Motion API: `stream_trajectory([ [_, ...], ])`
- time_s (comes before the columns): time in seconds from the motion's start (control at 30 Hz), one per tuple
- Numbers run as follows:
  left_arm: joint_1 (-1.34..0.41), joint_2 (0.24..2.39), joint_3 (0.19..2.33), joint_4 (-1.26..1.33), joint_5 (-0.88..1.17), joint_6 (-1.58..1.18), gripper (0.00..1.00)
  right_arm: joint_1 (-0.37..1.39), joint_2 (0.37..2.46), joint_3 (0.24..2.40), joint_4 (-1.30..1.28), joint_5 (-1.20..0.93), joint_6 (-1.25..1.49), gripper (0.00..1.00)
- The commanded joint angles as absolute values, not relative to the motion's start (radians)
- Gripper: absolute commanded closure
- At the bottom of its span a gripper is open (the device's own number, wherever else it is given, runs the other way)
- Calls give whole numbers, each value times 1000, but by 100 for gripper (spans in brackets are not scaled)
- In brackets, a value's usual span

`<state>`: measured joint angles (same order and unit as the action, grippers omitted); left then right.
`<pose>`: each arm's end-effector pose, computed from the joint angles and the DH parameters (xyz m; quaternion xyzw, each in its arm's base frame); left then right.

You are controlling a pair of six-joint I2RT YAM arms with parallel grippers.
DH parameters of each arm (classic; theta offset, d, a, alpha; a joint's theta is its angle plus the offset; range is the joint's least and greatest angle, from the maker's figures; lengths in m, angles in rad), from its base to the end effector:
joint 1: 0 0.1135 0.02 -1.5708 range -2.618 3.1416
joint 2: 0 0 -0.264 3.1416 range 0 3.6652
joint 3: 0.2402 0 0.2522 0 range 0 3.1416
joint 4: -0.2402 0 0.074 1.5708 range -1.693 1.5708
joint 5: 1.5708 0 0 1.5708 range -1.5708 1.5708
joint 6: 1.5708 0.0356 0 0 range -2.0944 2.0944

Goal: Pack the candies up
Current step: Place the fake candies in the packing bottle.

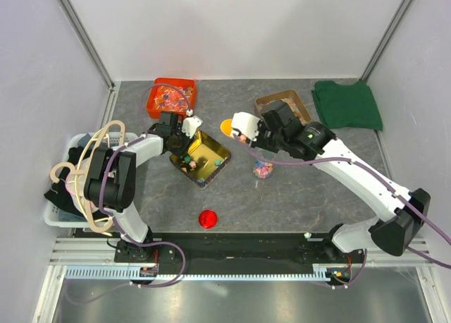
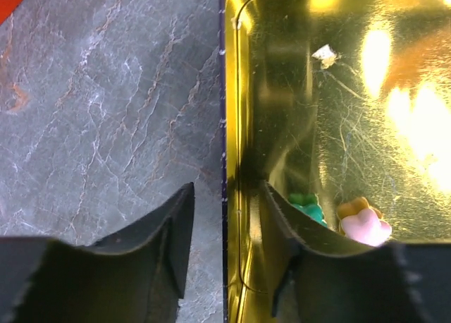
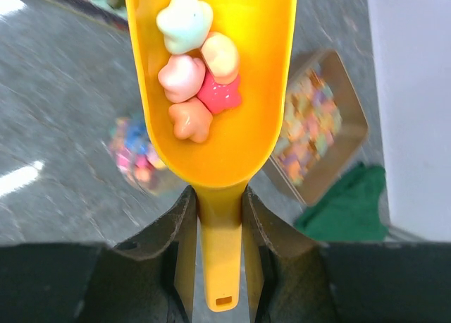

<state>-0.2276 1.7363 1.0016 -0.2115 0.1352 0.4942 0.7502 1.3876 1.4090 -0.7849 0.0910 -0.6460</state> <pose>0.3393 -0.0835 0.1656 0.3547 0.8810 -0.0230 0.3124 0.2177 0.1985 0.3626 -0.5768 0.7153 -0.0213 0.3940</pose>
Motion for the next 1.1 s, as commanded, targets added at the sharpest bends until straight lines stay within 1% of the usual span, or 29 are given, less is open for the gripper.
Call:
stream_trajectory([
  [0.0,-210,1695,1029,-241,169,471,44,686,1310,1355,-818,176,-713,100],
  [0.03,-207,1687,1031,-247,169,468,41,674,1290,1342,-827,189,-724,100],
  [0.07,-204,1680,1031,-250,170,463,35,654,1278,1330,-848,199,-744,100],
  [0.13,-195,1652,1034,-261,182,449,30,638,1243,1295,-868,225,-759,100],
  [0.17,-192,1640,1034,-268,189,443,23,631,1232,1281,-889,236,-773,100],
  [0.23,-183,1608,1038,-281,198,426,18,627,1200,1243,-911,255,-787,100],
  [0.27,-181,1597,1042,-294,199,423,13,623,1187,1229,-928,265,-795,100],
  [0.33,-178,1574,1045,-307,199,417,8,623,1166,1197,-945,288,-816,100],
  [0.37,-178,1553,1045,-313,198,417,4,623,1163,1190,-965,317,-825,100],
  [0.4,-175,1545,1045,-324,196,417,2,623,1161,1183,-974,330,-844,100],
  [0.43,-173,1536,1046,-330,196,417,1,623,1157,1178,-979,347,-854,100],
  [0.77,-167,1511,1040,-362,196,399,1,629,1204,1213,-1011,518,-959,100],
  [1.07,-164,1506,1031,-364,202,394,1,710,1262,1235,-1017,641,-986,100],
])
